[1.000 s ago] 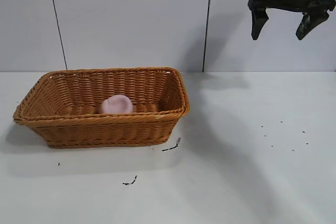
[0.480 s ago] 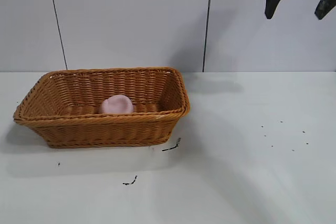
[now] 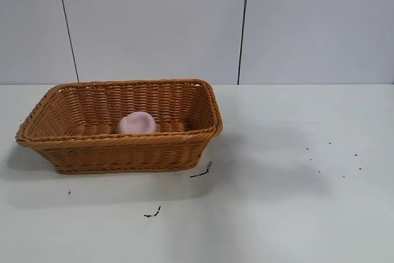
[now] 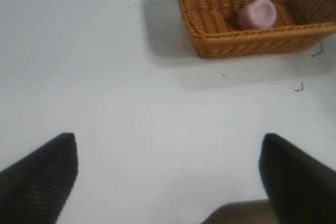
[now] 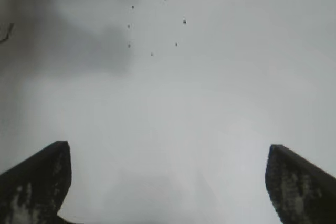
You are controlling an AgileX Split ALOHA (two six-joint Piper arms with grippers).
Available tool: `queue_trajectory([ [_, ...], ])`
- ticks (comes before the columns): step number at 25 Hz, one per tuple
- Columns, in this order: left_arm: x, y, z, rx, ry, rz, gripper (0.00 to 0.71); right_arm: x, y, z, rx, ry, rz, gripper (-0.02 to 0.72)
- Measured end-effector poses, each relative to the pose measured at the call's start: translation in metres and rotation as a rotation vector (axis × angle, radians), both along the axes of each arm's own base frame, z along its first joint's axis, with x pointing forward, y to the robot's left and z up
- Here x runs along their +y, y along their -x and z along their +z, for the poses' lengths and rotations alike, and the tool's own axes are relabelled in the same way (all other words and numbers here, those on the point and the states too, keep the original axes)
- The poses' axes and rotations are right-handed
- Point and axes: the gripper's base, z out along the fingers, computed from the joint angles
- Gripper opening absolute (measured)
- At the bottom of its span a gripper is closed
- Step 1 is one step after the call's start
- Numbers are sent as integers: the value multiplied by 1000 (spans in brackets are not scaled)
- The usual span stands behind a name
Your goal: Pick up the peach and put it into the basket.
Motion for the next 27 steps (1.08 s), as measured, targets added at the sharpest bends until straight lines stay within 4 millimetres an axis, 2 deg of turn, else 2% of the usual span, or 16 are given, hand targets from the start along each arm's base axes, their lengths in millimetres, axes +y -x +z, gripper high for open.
queue_trajectory([
  [3,0,0,0,0,0,0,692,-2,33,-19,-132,-6,1,689],
  [6,0,0,0,0,0,0,692,-3,58,-40,-191,-4,5,689],
  [11,0,0,0,0,0,0,692,-4,84,-43,-331,-10,5,689],
  [15,0,0,0,0,0,0,692,-5,94,-43,-396,-13,5,689],
  [27,0,0,0,0,0,0,692,-5,95,-43,-399,-14,5,689],
])
